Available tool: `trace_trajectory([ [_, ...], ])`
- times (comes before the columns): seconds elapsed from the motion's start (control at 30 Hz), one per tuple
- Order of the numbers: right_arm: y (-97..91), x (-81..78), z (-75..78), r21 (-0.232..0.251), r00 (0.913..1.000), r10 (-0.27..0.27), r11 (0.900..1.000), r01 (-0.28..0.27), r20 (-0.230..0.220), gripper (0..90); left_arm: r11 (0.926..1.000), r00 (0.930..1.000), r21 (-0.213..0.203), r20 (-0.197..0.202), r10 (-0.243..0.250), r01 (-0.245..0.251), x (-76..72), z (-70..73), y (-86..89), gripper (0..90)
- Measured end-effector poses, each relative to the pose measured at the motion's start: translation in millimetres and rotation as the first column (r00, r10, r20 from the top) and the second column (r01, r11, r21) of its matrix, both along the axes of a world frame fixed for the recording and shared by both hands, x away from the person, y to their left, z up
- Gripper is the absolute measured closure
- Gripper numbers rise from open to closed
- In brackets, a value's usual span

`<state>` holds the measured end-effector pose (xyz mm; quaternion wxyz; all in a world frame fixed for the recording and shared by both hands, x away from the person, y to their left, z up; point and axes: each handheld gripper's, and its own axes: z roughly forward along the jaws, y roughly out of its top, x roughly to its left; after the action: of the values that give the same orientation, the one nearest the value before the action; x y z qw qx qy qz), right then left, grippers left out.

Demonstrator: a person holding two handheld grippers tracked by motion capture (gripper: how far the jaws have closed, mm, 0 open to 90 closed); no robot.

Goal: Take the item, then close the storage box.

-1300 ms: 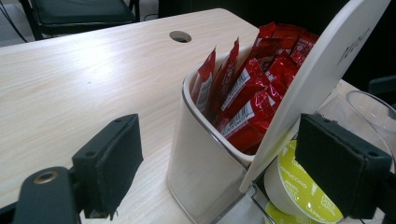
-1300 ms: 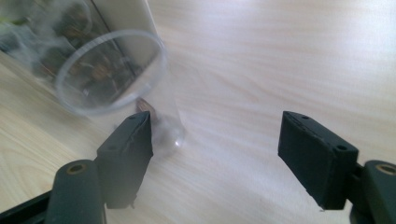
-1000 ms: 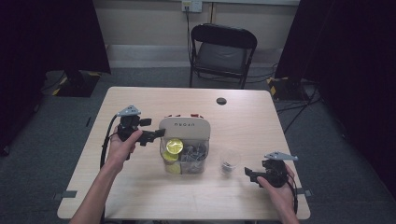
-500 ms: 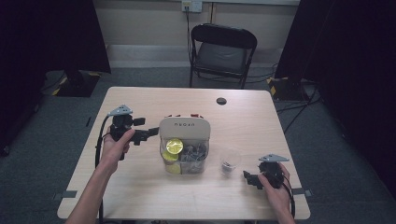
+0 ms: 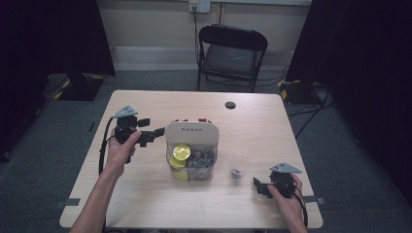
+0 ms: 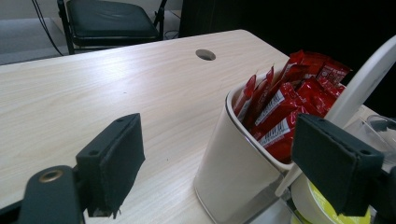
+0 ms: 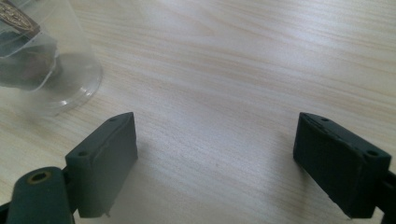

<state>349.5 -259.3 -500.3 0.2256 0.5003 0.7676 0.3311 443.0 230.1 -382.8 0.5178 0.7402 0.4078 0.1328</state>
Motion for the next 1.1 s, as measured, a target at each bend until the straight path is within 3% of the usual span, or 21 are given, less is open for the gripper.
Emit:
trace_trajectory([
  [0.2,0.0,0.0,0.0,0.000,1.0000,0.000,1.0000,0.000,0.000,13.2,0.9998,0.9997,-0.004,0.008,0.022,-0.022,3.6,-1.2,-4.6,18.4],
  [0.6,0.0,0.0,-0.1,-0.001,1.0000,0.000,1.0000,0.000,0.001,13.2,0.9994,0.9999,-0.031,-0.003,0.013,-0.013,4.2,-3.2,-5.8,21.6],
  [1.1,-0.4,0.5,0.0,-0.001,1.0000,0.009,1.0000,-0.009,0.001,13.3,0.9999,1.0000,-0.016,0.007,0.000,0.001,0.6,-0.6,-6.2,25.3],
])
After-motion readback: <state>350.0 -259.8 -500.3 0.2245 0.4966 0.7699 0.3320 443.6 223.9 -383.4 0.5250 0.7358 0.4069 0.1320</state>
